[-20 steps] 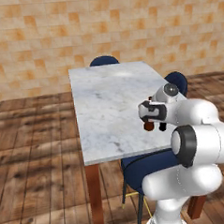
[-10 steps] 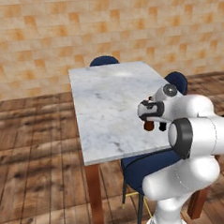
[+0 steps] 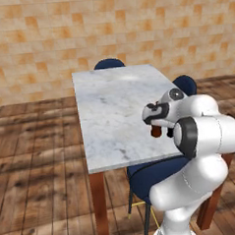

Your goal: Place the large bottle from the dining counter next to the other large bottle outside the sink, and place the small bottle from the dining counter next to the other small bottle inside the sink.

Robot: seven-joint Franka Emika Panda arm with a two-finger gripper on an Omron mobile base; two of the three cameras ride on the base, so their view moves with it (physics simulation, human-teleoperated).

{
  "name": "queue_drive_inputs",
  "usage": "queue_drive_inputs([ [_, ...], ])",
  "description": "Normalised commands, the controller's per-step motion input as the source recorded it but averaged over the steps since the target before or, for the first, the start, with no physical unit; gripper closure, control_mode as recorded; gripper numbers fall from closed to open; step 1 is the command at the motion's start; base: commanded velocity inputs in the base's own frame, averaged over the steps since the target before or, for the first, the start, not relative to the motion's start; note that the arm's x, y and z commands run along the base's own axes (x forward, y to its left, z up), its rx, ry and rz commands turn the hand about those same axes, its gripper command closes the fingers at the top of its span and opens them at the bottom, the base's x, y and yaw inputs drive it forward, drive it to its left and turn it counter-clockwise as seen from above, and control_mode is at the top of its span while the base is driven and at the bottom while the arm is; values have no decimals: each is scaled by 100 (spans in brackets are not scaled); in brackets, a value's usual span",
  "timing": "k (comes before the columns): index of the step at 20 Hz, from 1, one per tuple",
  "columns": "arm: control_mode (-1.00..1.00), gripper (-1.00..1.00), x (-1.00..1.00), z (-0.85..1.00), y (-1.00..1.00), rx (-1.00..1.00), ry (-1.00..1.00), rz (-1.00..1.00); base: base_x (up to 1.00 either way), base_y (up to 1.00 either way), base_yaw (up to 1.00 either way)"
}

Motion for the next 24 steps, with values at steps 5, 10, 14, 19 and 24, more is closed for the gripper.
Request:
queue_drive_inputs([
  [5,-100,-100,17,-13,0,0,0,0,0,0,0],
  [10,-100,-100,13,-13,0,0,0,0,0,0,0],
  [14,-100,100,13,-13,0,0,0,0,0,0,0],
  [19,-100,100,13,-6,0,0,0,0,0,0,0],
  [24,-100,100,-2,0,0,0,-4,0,0,0,0],
])
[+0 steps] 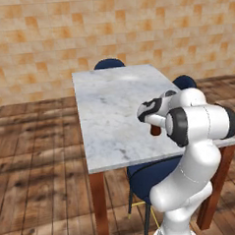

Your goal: Place the large bottle from the dining counter next to the other large bottle outside the sink, and place the small bottle from the dining counter next to the other small bottle inside the sink.

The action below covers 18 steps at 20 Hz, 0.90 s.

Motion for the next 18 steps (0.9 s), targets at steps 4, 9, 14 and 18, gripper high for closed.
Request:
queue_drive_inputs([
  [4,-100,100,-16,14,0,0,-11,0,0,0,0],
  [9,-100,100,-10,24,0,0,-11,0,0,0,0],
  [14,-100,100,0,14,0,0,-3,0,0,0,0],
  [18,-100,100,0,1,0,0,0,0,0,0,0],
])
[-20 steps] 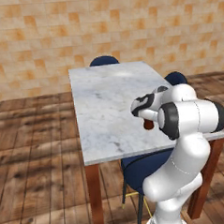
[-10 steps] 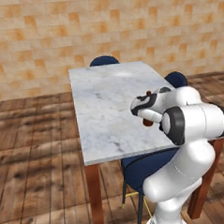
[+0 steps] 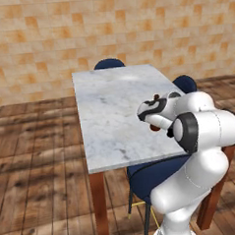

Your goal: Place the large bottle from the dining counter next to the other large bottle outside the sink, and place the small bottle from the dining counter next to the other small bottle inside the sink.

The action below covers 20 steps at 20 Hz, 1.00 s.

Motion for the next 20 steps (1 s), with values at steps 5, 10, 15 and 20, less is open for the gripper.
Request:
queue_drive_inputs([
  [5,-100,100,0,0,0,1,0,0,0,0,0],
  [10,100,100,0,0,0,1,0,0,0,9,0],
  [15,100,100,0,0,0,0,0,0,-10,60,0],
  [20,100,100,0,0,0,0,0,0,-20,78,1],
])
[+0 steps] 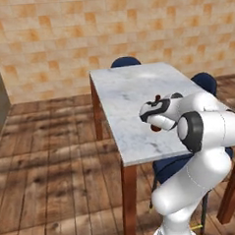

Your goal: Place the large bottle from the dining counter next to the other large bottle outside the sink, and place the small bottle from the dining counter next to the other small bottle inside the sink.

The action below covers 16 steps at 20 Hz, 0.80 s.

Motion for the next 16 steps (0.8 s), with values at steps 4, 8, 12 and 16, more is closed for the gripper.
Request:
queue_drive_inputs([
  [4,100,100,0,0,0,0,0,0,-6,70,16],
  [8,100,100,0,0,0,0,0,0,-11,36,35],
  [12,100,100,0,0,0,0,0,0,-13,14,46],
  [16,100,100,0,0,0,0,0,0,-25,12,49],
])
